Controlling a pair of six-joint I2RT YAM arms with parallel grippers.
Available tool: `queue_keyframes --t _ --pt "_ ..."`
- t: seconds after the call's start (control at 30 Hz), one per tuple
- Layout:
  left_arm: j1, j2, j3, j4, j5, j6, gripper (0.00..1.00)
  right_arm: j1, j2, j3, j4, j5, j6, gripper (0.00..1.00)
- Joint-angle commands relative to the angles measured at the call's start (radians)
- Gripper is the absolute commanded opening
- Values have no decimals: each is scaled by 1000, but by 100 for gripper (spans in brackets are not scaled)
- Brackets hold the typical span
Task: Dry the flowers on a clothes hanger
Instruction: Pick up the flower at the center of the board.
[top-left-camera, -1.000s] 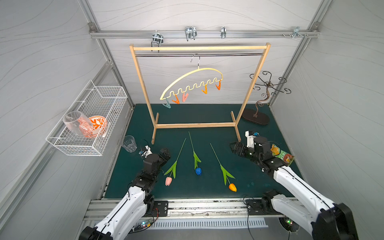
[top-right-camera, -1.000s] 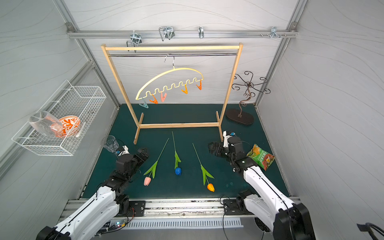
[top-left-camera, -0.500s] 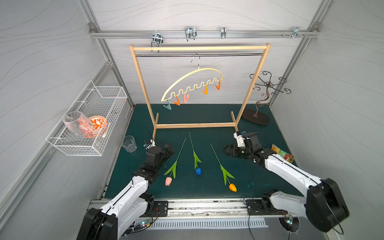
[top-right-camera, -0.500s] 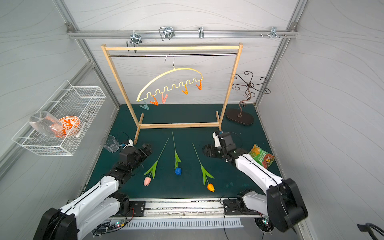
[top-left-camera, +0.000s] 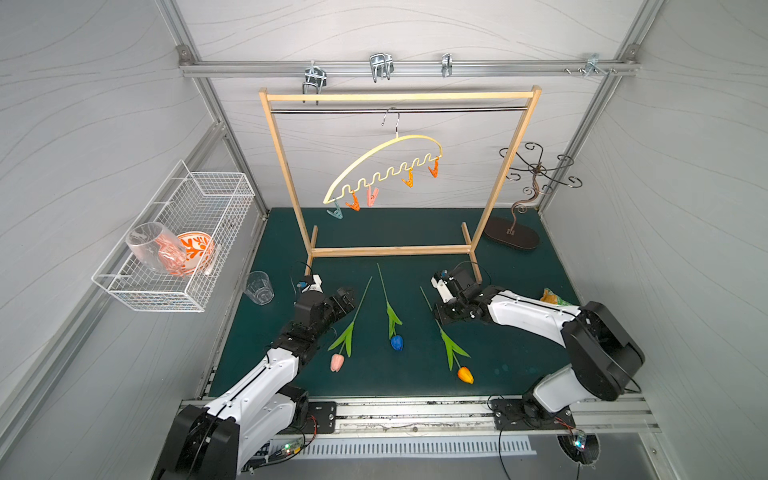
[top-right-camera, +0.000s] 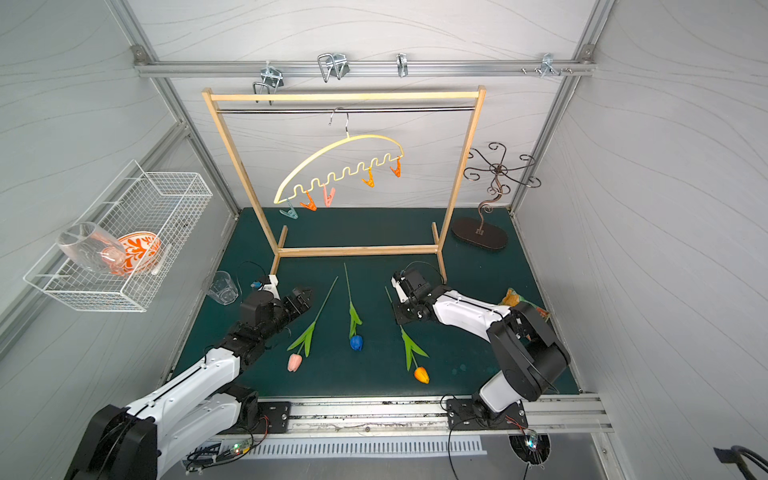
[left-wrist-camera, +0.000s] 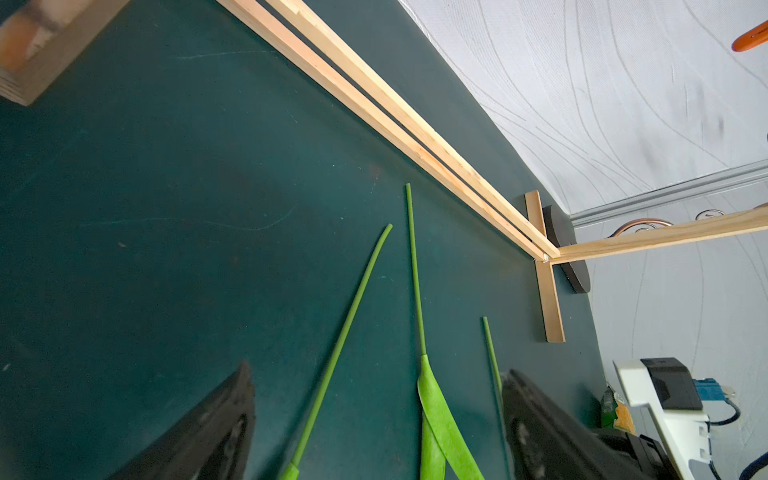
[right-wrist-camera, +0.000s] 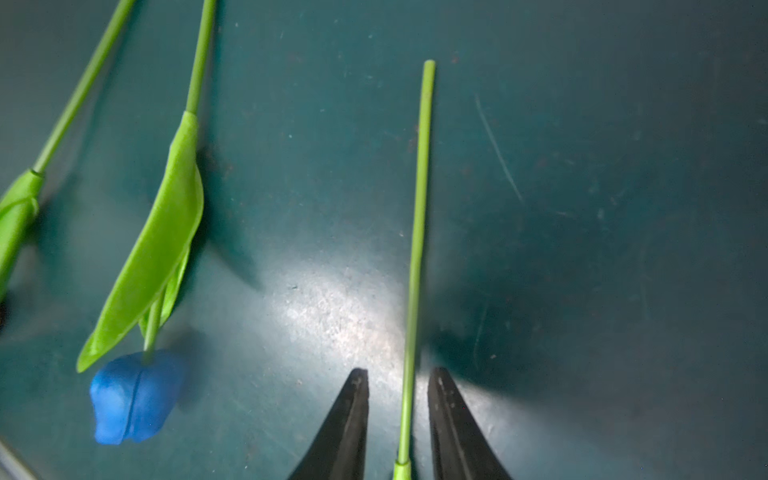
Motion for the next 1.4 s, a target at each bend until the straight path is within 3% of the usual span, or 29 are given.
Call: queue_keyframes --t 0.0,0.37,0.83,1.1,1.23,1.37 --pt "-1 -6 26 49 10 16 93 39 22 17 -27 69 -34 29" --pt "-1 52 45 56 35 12 93 95 46 -9 -43 192 -25 37" --pt "-1 66 47 60 32 8 93 116 30 -66 -10 219 5 33" --pt "-1 58 45 59 28 8 93 129 28 -54 -22 235 8 2" --pt "-1 43 30 88 46 13 93 138 -16 8 -90 269 -1 0" --pt "-1 -8 -18 163 58 19 93 153 -184 68 -117 278 -18 0"
